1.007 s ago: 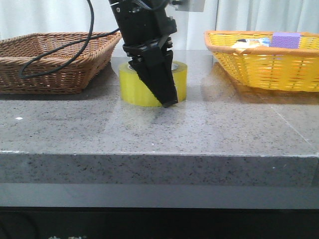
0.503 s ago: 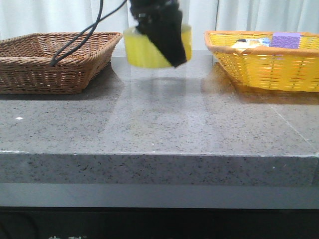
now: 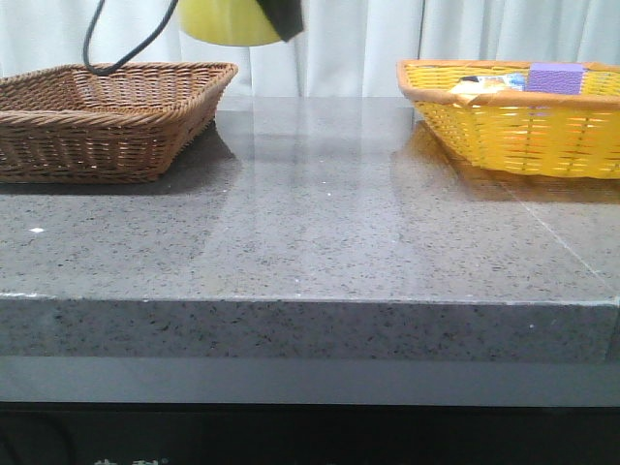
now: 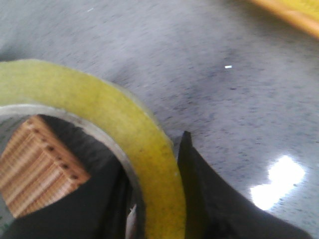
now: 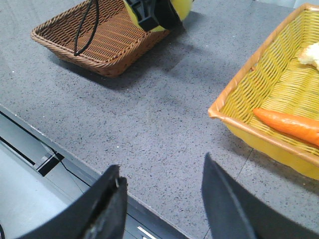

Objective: Transfer tape with both arms
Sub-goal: 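Lift the tape roll and carry it into the brown basket, then release the tape roll and raise the left gripper away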

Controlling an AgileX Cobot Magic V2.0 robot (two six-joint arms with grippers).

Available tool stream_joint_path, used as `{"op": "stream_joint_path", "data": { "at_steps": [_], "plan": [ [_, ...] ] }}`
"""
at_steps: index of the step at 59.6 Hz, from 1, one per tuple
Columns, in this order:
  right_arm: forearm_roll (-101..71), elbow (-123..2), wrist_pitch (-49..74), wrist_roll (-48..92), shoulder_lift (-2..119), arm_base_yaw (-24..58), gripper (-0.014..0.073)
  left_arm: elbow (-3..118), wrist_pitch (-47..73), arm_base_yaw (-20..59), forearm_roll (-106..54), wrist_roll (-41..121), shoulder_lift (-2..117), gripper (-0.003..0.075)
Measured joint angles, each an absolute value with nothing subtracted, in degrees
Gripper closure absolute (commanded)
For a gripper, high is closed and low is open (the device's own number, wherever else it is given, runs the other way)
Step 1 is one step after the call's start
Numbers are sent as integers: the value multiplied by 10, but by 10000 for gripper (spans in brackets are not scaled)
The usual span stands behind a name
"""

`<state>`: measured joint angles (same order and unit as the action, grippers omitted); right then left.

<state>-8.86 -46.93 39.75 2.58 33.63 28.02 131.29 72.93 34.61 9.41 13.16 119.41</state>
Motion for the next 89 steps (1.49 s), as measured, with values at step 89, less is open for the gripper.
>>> {"op": "stream_joint_path", "data": {
  "at_steps": [89],
  "plan": [
    [-89, -469, 397, 26, 336, 280, 210, 1201, 709, 158, 5, 25, 1194, 279]
  ]
}}
